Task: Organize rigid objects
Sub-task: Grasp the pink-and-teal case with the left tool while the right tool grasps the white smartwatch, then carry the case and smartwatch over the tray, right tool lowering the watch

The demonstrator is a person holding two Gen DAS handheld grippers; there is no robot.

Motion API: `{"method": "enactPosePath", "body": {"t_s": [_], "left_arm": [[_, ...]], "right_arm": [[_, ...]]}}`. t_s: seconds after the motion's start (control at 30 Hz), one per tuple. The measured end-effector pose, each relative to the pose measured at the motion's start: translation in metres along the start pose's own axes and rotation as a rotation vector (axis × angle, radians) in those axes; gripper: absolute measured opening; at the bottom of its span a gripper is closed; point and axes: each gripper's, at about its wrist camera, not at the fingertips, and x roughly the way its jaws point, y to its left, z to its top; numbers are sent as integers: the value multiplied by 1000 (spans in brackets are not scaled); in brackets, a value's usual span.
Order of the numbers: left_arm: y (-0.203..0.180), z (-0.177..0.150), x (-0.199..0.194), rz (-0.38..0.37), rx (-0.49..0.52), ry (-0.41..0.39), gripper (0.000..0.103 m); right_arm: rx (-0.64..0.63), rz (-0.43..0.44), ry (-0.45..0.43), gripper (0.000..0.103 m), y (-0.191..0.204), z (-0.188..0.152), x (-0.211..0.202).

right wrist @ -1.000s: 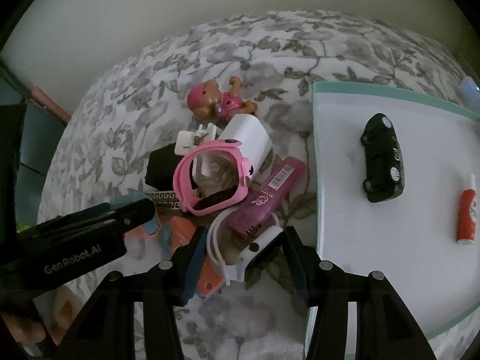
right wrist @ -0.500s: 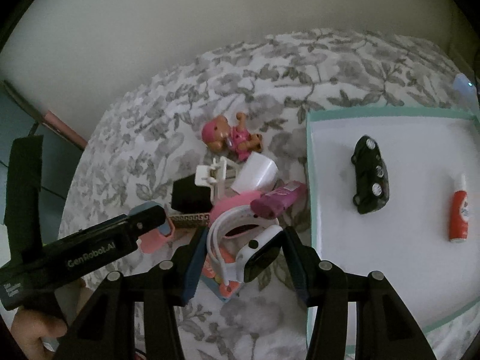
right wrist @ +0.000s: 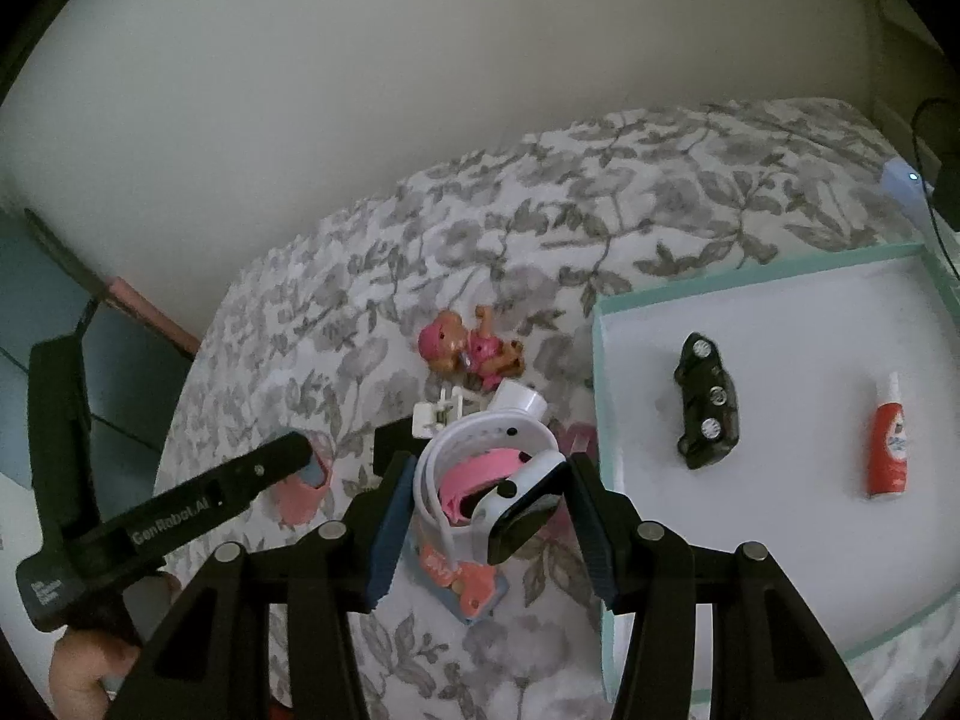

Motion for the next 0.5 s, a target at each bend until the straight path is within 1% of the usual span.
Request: {"method": "enactPosePath", "body": {"t_s": [0.27,0.5], "left_arm": [[-5,1,-4,0,10,-13,72],[-16,0,-3,-9,31,-13,72]], "right_arm": [[17,-2,-2,53,-6,1,-2],[19,-40,15,53,-14,-1,4]]}}
